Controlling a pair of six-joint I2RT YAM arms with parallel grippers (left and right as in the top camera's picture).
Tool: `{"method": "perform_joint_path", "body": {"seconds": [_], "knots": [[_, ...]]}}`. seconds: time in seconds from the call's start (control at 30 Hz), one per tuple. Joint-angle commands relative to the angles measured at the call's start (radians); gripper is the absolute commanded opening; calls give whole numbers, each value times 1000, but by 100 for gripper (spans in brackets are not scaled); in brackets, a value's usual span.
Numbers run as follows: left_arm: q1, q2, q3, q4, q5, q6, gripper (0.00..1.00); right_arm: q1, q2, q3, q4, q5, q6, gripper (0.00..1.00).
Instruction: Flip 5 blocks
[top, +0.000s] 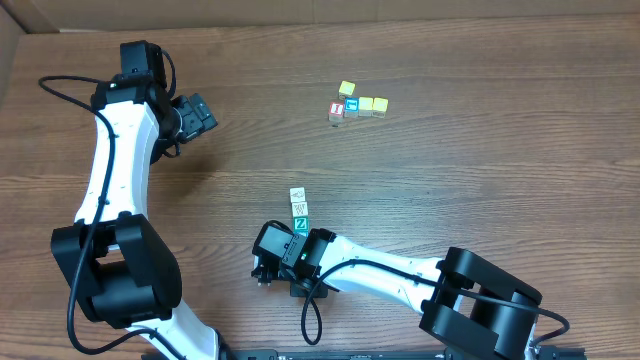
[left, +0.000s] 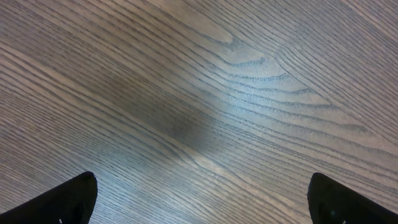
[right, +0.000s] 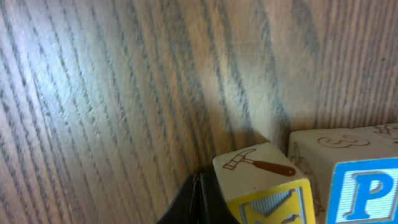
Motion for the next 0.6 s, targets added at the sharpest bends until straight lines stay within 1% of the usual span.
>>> {"method": "perform_joint_path", "body": {"seconds": [0.0, 0.57], "knots": [[2, 13, 5, 2, -16, 0, 100, -6, 6, -1, 11, -2, 25, 4], [2, 13, 5, 2, -16, 0, 100, -6, 6, -1, 13, -2, 32, 4]]}}
